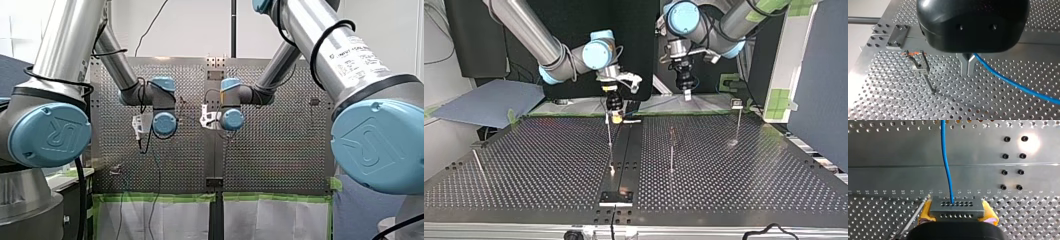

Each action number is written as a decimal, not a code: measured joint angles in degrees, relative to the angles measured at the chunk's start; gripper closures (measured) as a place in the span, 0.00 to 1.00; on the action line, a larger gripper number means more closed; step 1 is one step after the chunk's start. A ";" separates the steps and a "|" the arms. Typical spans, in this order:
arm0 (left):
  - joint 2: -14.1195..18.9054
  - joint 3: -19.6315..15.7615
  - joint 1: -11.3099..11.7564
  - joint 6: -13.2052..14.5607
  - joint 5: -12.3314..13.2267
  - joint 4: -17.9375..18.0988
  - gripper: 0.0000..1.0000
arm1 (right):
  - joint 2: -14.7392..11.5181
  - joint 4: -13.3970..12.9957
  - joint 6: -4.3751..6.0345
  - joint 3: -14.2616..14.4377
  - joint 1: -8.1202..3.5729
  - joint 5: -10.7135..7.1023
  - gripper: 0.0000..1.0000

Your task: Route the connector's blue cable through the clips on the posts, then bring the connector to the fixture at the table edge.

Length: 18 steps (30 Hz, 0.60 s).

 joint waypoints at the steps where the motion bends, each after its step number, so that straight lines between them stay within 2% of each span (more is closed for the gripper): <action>1: 0.09 0.26 0.11 0.04 0.02 -0.42 1.00 | -0.01 0.42 -0.02 -0.29 -0.07 -0.08 1.00; 7: 0.88 2.25 0.83 0.24 0.80 -2.58 1.00 | -0.09 2.31 -0.06 -1.90 -0.63 -0.31 1.00; 18: 1.06 6.05 2.05 1.88 2.01 -5.54 1.00 | -0.13 2.60 -0.06 -4.06 -1.54 -1.52 1.00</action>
